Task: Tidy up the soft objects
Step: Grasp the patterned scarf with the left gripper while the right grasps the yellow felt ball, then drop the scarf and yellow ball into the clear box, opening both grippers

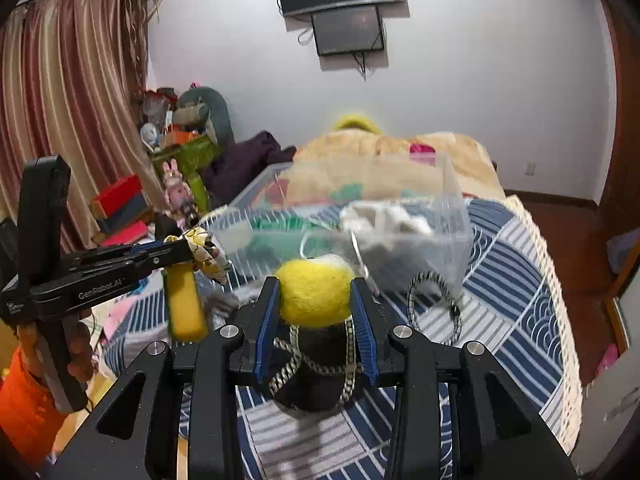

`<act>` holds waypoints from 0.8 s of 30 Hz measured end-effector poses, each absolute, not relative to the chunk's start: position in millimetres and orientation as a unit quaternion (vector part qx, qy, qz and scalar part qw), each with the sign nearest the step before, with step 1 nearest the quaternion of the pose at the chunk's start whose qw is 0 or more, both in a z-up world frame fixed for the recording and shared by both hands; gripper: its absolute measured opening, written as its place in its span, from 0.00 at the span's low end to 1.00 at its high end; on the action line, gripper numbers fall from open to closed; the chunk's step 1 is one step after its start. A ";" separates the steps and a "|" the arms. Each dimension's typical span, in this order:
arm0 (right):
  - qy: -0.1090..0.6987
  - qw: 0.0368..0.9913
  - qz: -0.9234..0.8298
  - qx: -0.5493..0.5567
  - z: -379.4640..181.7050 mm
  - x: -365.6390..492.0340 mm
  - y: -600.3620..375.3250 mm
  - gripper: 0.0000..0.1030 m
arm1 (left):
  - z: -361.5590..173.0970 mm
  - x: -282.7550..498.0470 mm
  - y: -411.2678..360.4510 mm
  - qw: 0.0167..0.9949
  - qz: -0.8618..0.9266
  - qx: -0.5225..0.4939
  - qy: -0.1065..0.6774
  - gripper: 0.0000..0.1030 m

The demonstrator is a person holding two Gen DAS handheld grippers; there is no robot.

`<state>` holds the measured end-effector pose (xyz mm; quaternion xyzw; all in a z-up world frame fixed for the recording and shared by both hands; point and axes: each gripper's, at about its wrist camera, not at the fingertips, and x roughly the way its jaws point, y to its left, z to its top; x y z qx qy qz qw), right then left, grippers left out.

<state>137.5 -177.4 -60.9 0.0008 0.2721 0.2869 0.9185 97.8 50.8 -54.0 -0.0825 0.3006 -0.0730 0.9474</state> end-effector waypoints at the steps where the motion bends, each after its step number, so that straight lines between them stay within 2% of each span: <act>1: 0.269 0.919 0.287 0.001 -58.2 138.4 -175.0 0.32 | -49.0 97.5 51.2 0.949 -0.075 -0.085 0.295 0.15; 16: 0.237 0.928 0.289 0.012 -33.1 172.5 -154.9 0.32 | -17.1 127.7 58.3 0.961 -0.085 -0.105 0.241 0.15; 24: 0.271 0.917 0.291 0.002 -49.1 197.1 -138.0 0.32 | -48.0 170.5 52.7 0.942 -0.100 -0.120 0.297 0.15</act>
